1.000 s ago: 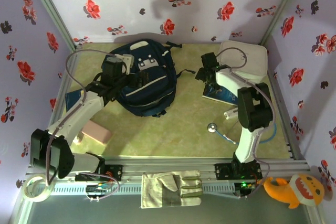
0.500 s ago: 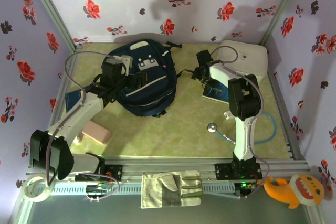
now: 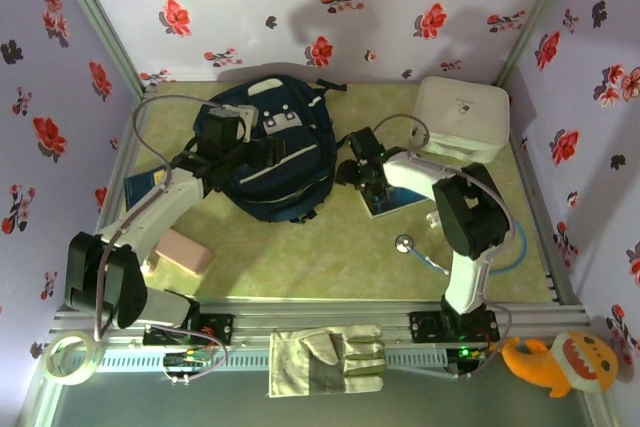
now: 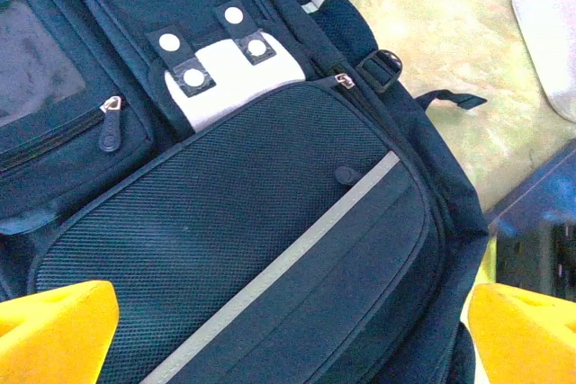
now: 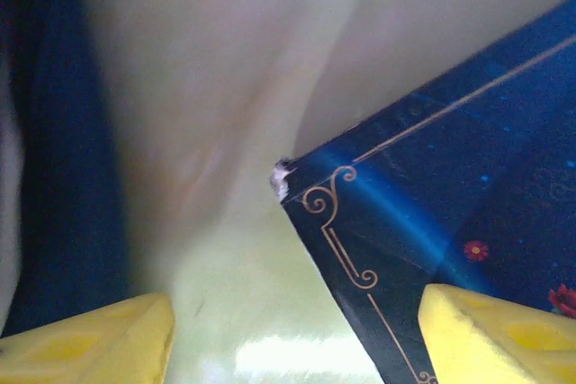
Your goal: Pack the student bag
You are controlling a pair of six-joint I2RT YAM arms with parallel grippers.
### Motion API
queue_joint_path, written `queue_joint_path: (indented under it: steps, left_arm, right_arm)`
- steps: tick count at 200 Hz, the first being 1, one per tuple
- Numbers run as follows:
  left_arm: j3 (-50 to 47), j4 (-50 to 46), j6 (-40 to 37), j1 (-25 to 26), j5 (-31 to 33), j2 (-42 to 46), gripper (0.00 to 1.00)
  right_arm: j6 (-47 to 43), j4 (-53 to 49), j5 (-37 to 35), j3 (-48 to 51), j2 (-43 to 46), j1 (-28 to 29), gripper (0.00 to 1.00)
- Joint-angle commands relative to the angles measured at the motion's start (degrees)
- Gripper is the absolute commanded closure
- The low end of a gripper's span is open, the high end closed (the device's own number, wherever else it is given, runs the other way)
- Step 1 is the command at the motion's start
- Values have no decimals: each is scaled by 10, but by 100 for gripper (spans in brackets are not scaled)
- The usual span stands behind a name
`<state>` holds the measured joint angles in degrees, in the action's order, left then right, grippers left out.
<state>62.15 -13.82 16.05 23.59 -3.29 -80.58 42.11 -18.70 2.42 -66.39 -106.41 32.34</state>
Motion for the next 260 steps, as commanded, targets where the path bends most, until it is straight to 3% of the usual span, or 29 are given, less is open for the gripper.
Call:
queue_joint_path:
  steps: [1,42,71,106,160,206,260]
  left_arm:
    - [27,0,11,1,-28,-15,0]
    - [68,-13,9,22,-64,-56,0]
    - [115,-32,4,58,-86,-105,0]
    - [180,-57,-5,115,-92,-181,0]
    - [286,-98,-23,189,-92,-315,6]
    - [373,-145,-33,221,-88,-417,18]
    - [480,-212,-59,236,-64,-516,31]
  right_arm:
    - [57,-6,53,65,26,28,29]
    - [42,20,-28,98,170,21,29]
    - [72,12,-82,124,219,-18,28]
    - [133,16,-77,184,238,-79,31]
    - [164,28,-66,244,243,-108,32]
    - [170,43,-61,267,230,-122,33]
    - [166,75,-32,272,205,-128,45]
